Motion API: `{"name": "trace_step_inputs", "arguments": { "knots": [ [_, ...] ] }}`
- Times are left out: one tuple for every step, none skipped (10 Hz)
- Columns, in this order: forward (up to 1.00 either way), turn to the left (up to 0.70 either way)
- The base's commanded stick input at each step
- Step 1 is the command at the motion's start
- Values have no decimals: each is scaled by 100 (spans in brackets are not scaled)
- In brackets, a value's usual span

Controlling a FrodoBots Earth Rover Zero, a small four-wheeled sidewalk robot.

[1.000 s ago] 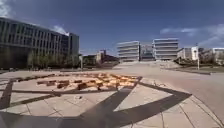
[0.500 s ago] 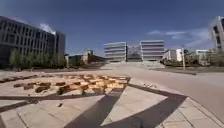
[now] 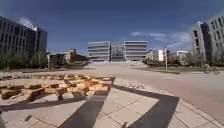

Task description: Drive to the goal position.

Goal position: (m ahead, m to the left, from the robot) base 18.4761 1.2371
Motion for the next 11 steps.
{"name": "trace_step_inputs", "arguments": {
  "knots": [
    [70, -32],
    [70, -32],
    [70, -32],
    [70, -32],
    [70, -3],
    [70, -1],
    [70, -1],
    [70, -1],
    [70, -1],
    [70, -1],
    [70, -1]
  ]
}}
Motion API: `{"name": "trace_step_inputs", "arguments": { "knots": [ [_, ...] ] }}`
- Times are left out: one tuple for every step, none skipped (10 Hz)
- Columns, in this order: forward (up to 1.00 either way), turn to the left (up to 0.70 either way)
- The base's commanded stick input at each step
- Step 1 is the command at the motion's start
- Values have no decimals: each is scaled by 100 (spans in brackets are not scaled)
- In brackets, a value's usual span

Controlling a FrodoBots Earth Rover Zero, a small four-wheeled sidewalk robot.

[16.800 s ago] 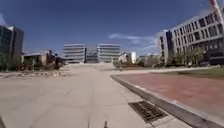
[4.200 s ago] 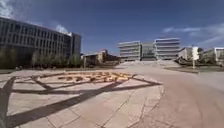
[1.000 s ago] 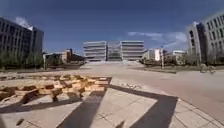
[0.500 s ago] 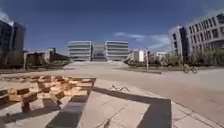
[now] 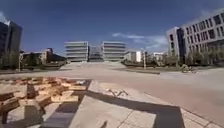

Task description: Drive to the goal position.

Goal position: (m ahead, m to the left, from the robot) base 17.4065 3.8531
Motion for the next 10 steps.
{"name": "trace_step_inputs", "arguments": {
  "knots": [
    [70, -1],
    [70, -1],
    [70, -1],
    [70, -1],
    [70, -1],
    [70, -1],
    [70, -1],
    [70, -1],
    [70, -1],
    [70, -1]
  ]
}}
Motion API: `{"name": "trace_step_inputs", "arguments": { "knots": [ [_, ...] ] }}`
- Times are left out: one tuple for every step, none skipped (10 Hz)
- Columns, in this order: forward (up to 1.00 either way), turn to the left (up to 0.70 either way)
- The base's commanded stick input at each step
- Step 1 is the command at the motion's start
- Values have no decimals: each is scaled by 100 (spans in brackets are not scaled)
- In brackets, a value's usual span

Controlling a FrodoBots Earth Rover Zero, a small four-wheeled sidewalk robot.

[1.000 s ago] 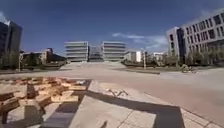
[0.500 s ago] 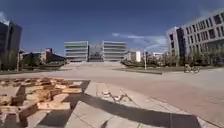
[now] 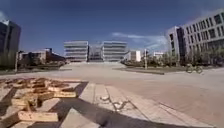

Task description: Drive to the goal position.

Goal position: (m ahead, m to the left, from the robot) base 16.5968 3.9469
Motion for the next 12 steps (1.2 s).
{"name": "trace_step_inputs", "arguments": {
  "knots": [
    [70, -1],
    [70, -1],
    [70, -1],
    [70, -1],
    [70, -1],
    [70, -1],
    [70, -1],
    [70, -1],
    [70, -1],
    [70, -1],
    [70, -1],
    [70, -1]
  ]
}}
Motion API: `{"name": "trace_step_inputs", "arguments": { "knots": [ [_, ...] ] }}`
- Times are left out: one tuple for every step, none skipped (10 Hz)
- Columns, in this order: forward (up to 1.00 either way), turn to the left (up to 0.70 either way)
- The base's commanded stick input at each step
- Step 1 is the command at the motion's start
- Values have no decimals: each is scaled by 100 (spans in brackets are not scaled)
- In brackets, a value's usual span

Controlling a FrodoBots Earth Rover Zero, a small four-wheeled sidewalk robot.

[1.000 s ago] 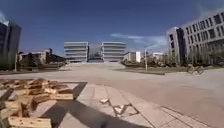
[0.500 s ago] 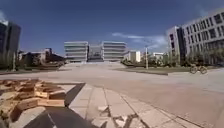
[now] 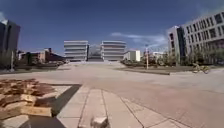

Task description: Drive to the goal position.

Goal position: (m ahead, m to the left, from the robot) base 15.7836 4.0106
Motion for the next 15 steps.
{"name": "trace_step_inputs", "arguments": {
  "knots": [
    [70, -1],
    [70, -1],
    [70, -1],
    [70, -1],
    [70, -1],
    [70, -1],
    [70, -1],
    [70, -1],
    [70, -1],
    [70, -1],
    [70, -1],
    [70, -1],
    [70, -1],
    [70, -1],
    [70, -1]
  ]
}}
